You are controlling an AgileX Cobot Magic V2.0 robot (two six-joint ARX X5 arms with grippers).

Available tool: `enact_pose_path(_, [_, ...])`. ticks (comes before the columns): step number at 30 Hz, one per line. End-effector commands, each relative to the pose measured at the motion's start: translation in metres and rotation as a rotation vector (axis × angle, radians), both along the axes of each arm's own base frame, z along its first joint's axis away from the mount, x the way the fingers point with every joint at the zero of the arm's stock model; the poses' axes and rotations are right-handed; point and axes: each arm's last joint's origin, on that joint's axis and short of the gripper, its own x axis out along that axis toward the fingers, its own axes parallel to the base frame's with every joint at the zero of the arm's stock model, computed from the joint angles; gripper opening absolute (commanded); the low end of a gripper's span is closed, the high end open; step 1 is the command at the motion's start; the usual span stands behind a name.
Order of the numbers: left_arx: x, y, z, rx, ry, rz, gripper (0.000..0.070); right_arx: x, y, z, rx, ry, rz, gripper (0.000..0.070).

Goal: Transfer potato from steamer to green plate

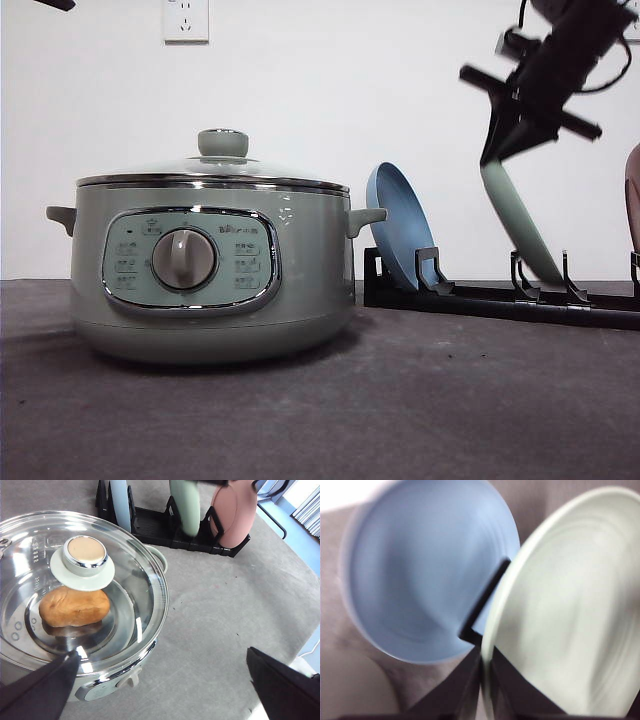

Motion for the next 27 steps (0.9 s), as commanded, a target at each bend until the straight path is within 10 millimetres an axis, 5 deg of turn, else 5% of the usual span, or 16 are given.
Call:
enact_pose_path(1, [0.001,-0.001,0.005,-0.001,-0.024,-0.015,0.07,-0.008,-0.001,0.031,0.015,-0.092,0.006,0.0008])
enact_pose_path(7, [0.001,-0.001,0.005,-0.001,-0.023,-0.015,0.07,-0.044,-0.002,0.08,0.066,-0.209,0.047,0.0008])
enact_pose_path(15, [-0.001,-0.003,0.003,0.006,-0.002,-0.029,0.07,-0.118,-0.003,0.135,0.089,-0.324,0.166,0.0008])
enact_pose_path(27, [-0.003,-0.008,0.003,0.009,-0.006,-0.062,0.07,-0.239,0.023,0.153,-0.166,-0.301,0.412,0.0008])
